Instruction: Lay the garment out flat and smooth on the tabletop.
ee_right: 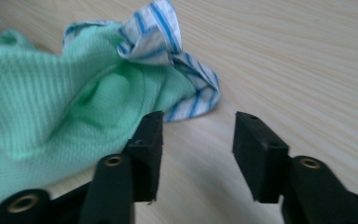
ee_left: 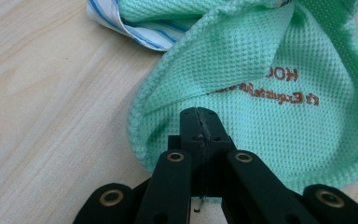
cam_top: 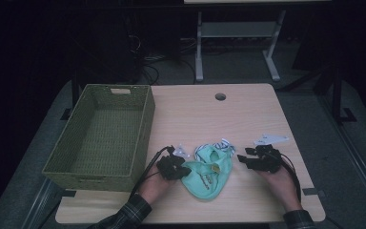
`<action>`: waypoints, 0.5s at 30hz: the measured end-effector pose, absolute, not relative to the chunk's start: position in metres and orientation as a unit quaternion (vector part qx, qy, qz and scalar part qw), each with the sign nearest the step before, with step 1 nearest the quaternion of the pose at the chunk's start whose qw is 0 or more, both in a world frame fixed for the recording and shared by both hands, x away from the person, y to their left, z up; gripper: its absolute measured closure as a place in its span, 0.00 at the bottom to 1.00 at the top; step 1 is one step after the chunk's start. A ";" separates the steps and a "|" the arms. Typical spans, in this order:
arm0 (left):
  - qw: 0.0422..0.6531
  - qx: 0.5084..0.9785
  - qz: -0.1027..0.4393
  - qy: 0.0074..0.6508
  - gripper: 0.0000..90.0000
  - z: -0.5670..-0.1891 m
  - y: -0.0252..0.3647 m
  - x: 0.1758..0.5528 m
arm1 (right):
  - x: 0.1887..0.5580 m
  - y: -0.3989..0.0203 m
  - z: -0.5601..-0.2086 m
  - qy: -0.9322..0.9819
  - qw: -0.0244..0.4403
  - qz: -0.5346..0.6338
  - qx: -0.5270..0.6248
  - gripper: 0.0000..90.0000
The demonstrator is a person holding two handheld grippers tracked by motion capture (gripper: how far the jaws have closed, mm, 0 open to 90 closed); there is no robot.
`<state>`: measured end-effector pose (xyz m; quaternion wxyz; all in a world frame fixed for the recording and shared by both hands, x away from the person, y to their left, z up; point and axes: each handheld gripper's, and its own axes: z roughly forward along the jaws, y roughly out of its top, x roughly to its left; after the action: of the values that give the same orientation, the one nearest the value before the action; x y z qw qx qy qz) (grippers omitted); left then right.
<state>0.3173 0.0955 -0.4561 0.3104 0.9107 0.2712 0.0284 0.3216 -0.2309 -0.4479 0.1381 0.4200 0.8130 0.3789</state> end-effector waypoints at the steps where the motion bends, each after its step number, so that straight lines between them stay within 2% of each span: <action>1: 0.311 0.911 0.028 0.271 1.00 -0.456 0.096 0.317 | 0.325 -0.230 -0.448 0.813 0.131 0.381 0.419 0.63; 2: 0.310 0.911 0.029 0.271 1.00 -0.456 0.095 0.317 | 0.330 -0.227 -0.448 0.811 0.131 0.392 0.414 0.70; 9: 0.308 0.912 0.031 0.269 1.00 -0.456 0.095 0.317 | 0.346 -0.218 -0.450 0.815 0.120 0.390 0.412 0.77; 15: 0.308 0.912 0.032 0.269 1.00 -0.456 0.095 0.317 | 0.355 -0.211 -0.451 0.813 0.106 0.394 0.414 0.78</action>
<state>0.3169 0.0947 -0.4558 0.3082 0.9120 0.2688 0.0323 0.3548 -0.2114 -0.4510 0.1061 0.4143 0.8134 0.3943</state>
